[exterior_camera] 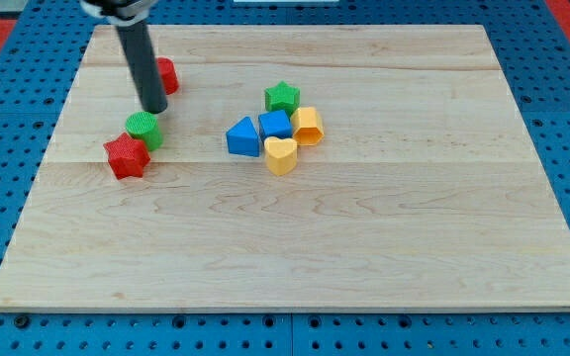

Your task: Move the blue cube along with blue triangle on top of red star

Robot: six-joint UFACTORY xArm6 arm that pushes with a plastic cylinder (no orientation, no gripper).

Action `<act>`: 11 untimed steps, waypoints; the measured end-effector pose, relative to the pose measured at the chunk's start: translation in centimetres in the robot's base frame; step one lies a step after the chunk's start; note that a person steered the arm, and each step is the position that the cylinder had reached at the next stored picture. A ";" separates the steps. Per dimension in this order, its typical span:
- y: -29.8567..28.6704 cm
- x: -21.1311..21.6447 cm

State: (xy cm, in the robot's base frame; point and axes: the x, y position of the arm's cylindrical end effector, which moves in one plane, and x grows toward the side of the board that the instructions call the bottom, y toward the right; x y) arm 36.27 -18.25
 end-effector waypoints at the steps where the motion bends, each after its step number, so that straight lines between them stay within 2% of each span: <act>1: -5.3 0.7; 2: -3.9 5.9; 3: 0.8 5.2; 5: 7.0 -1.0; 6: 15.5 2.5; 7: 20.3 4.1; 8: 22.2 6.6; 9: 30.0 8.9; 10: 32.5 11.6; 11: 31.2 13.5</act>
State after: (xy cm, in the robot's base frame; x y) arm 49.76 12.93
